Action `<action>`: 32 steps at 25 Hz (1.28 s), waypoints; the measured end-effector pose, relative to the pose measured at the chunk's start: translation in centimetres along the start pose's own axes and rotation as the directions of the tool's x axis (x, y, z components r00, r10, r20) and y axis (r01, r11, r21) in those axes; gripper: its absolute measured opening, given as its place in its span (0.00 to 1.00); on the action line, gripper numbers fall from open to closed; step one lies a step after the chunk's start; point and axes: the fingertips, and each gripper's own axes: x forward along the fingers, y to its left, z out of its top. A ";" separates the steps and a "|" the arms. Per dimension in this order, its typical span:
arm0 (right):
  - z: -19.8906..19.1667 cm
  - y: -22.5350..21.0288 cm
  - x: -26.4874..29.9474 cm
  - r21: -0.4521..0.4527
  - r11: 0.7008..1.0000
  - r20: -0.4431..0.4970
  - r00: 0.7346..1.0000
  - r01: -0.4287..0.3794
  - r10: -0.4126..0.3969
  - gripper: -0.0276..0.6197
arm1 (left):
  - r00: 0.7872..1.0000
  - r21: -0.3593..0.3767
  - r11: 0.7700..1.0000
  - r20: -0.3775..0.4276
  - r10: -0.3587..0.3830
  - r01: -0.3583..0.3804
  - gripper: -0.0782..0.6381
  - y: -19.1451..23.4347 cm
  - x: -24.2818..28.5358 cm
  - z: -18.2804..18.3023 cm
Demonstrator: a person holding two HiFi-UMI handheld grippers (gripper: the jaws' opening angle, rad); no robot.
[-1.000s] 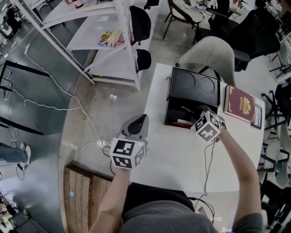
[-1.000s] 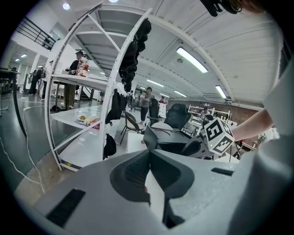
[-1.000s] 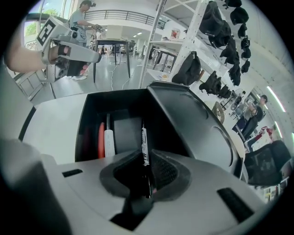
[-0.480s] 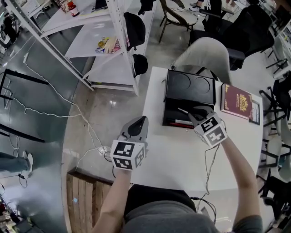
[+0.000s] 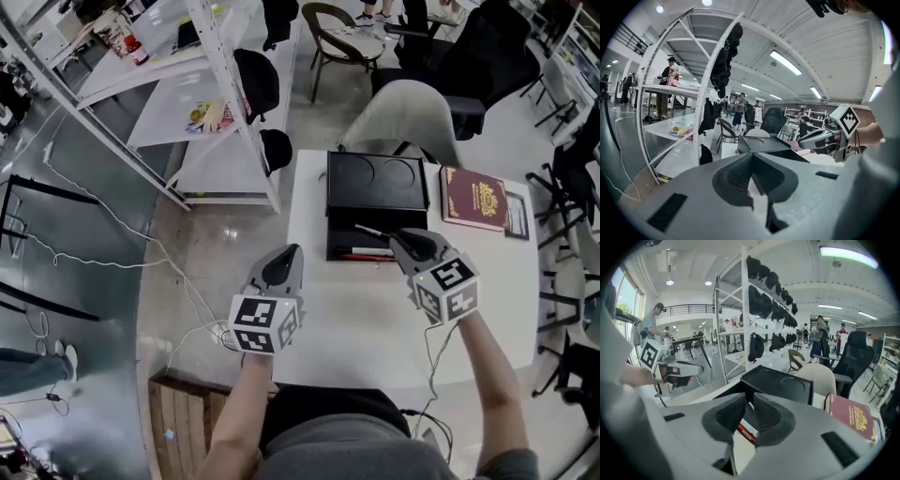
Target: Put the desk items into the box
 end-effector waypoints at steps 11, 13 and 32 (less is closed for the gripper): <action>-0.8 1.2 -6.2 0.184 0.980 0.149 0.983 0.079 -0.107 0.08 | 0.999 0.048 0.998 0.013 -0.036 0.036 0.12 -2.2 -0.8 0.8; -1.0 1.5 -7.1 0.221 0.972 0.171 0.978 0.082 -0.121 0.06 | 0.999 0.057 0.998 0.015 -0.041 0.040 0.12 -2.6 -0.9 0.8; -0.4 4.7 -13.3 0.261 0.955 0.344 0.911 0.140 -0.227 0.05 | 0.997 0.095 0.993 0.035 -0.069 0.065 0.12 -5.1 -3.2 0.9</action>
